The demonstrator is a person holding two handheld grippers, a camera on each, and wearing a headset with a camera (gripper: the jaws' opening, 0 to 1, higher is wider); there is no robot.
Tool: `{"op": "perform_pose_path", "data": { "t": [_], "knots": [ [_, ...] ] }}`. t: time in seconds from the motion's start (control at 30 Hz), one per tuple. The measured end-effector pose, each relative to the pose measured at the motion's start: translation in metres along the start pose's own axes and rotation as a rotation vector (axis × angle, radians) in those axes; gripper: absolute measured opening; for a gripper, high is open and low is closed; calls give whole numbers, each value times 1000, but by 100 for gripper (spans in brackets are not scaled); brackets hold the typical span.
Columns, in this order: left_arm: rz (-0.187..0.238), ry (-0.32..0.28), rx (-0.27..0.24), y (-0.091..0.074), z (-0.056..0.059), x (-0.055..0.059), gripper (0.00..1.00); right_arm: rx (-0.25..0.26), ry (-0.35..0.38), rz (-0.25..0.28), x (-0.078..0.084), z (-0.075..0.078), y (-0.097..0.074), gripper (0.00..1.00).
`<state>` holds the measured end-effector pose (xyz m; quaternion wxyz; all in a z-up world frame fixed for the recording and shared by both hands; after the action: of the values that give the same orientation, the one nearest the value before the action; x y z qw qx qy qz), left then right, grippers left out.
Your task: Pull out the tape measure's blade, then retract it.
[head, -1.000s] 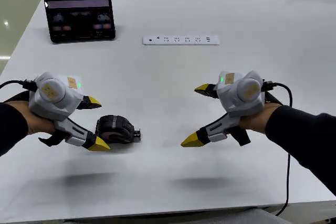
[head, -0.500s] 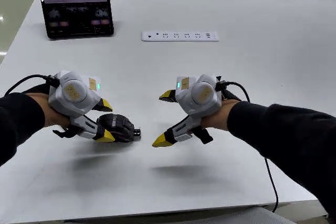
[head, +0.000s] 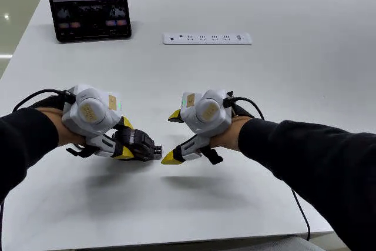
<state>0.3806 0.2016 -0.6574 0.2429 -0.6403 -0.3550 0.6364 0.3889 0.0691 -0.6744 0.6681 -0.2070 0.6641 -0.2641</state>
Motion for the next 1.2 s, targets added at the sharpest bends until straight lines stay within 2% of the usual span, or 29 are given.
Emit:
{"op": "perform_pose_path", "data": {
  "t": [0.13, 0.37, 0.53, 0.73, 0.83, 0.9, 0.93, 0.97, 1.2],
  "knots": [
    [5, -35, 0, 1, -2, 1, 31, -17, -12, -13, 3, -2, 7, 51],
    [26, -61, 2, 0, -1, 2, 31, -58, -18, -34, 8, -4, 19, 36],
    [11, -64, 5, 1, -1, 2, 31, -80, -42, -53, 10, -6, 23, 23],
    [18, -84, 8, 1, -2, 2, 31, -83, -61, -69, 11, -7, 30, 17],
    [18, -84, 9, 1, -1, 2, 31, -86, -46, -71, 12, -6, 34, 14],
    [20, -85, 8, 1, -1, 2, 31, -89, -28, -64, 13, -4, 37, 13],
    [21, -87, 7, 1, -1, 2, 31, -88, -45, -41, 11, -3, 39, 12],
    [22, -88, 6, 1, -1, 2, 31, -89, -34, -61, 13, -4, 37, 12],
    [22, -94, 2, 1, -2, 3, 31, -81, -44, -62, 13, -4, 36, 9]
  ]
}}
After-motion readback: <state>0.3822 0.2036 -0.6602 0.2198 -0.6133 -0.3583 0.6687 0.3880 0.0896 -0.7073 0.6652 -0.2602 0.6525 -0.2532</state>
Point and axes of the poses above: the centre of the closed fingertips' face, and the gripper's own axes: y roughly forward along the fingers, z roughly to its right, x roughly out of its underside, the point moved 7 cm from there along -y, roughly backward along the fingers, and after that the axes turned 6 degrees about z, right-handed, at the moved point
